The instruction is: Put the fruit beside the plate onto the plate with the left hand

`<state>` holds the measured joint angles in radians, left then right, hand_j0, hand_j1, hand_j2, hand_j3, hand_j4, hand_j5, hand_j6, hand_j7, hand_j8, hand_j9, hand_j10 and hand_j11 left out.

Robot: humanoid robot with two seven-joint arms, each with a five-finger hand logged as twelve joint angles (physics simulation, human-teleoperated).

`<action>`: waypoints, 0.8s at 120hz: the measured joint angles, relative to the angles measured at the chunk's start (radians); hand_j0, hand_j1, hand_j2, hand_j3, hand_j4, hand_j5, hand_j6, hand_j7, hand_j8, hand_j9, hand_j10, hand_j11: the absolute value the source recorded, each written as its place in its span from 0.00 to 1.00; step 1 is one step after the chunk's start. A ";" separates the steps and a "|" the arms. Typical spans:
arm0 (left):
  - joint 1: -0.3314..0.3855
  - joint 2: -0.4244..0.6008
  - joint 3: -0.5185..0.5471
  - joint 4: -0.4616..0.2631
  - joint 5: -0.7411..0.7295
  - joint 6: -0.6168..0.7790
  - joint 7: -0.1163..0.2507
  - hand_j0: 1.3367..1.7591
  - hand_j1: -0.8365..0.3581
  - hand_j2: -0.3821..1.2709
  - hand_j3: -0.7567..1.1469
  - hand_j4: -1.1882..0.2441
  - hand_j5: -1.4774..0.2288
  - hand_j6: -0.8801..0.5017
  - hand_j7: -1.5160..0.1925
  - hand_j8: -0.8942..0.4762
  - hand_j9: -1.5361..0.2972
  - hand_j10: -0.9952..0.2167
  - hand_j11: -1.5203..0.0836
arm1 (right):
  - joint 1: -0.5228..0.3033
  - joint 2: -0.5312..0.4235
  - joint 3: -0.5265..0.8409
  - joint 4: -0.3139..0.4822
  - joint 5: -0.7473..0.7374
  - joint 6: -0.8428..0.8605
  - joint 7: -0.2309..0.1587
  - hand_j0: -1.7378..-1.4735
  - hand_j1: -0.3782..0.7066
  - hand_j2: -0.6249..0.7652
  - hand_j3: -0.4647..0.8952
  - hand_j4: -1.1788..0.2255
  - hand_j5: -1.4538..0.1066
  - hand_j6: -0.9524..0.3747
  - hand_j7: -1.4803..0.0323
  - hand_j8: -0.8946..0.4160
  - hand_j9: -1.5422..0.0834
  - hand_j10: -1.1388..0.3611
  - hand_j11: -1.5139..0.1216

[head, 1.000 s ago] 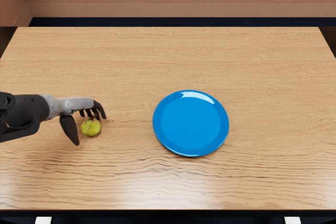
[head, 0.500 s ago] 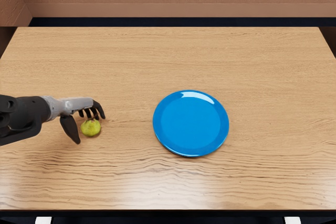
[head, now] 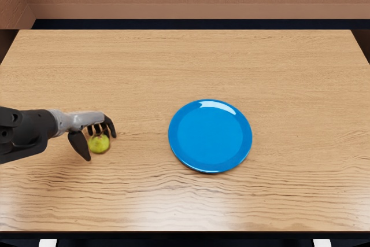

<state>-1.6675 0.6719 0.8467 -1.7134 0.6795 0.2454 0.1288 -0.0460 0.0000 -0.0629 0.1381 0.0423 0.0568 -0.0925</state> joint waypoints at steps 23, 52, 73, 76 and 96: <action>0.006 0.002 -0.001 0.001 0.000 0.007 0.000 0.76 0.52 0.29 0.40 0.50 0.51 0.31 0.53 0.31 0.50 0.43 0.57 | 0.000 0.000 0.000 0.000 0.000 0.000 0.000 0.30 0.05 0.45 0.34 0.82 0.91 0.70 0.96 0.66 0.93 0.74 0.91; 0.006 0.002 -0.001 0.001 0.000 0.009 0.000 0.76 0.49 0.29 0.40 0.48 0.48 0.31 0.51 0.29 0.48 0.41 0.54 | 0.000 0.000 0.000 0.000 0.000 0.000 0.000 0.30 0.05 0.45 0.34 0.82 0.91 0.70 0.96 0.66 0.93 0.74 0.91; 0.007 0.002 -0.001 0.001 0.000 0.007 0.000 0.76 0.46 0.32 0.40 0.45 0.45 0.30 0.47 0.28 0.45 0.37 0.50 | 0.000 0.000 0.000 0.000 0.000 0.000 0.000 0.30 0.05 0.45 0.34 0.82 0.91 0.70 0.96 0.66 0.93 0.74 0.91; 0.006 0.002 -0.001 0.002 0.000 0.007 0.000 0.76 0.46 0.32 0.40 0.45 0.45 0.30 0.47 0.28 0.45 0.37 0.50 | 0.000 0.000 0.000 0.000 0.000 0.000 0.000 0.30 0.05 0.45 0.34 0.82 0.91 0.70 0.96 0.66 0.93 0.74 0.91; 0.011 0.001 -0.002 0.002 0.003 0.008 0.000 0.75 0.46 0.31 0.40 0.42 0.43 0.31 0.44 0.29 0.42 0.35 0.47 | 0.000 0.000 0.000 0.000 0.000 0.000 0.000 0.30 0.05 0.45 0.34 0.82 0.91 0.70 0.96 0.66 0.93 0.74 0.91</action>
<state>-1.6568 0.6731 0.8448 -1.7116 0.6828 0.2535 0.1287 -0.0460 0.0000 -0.0629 0.1381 0.0422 0.0568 -0.0921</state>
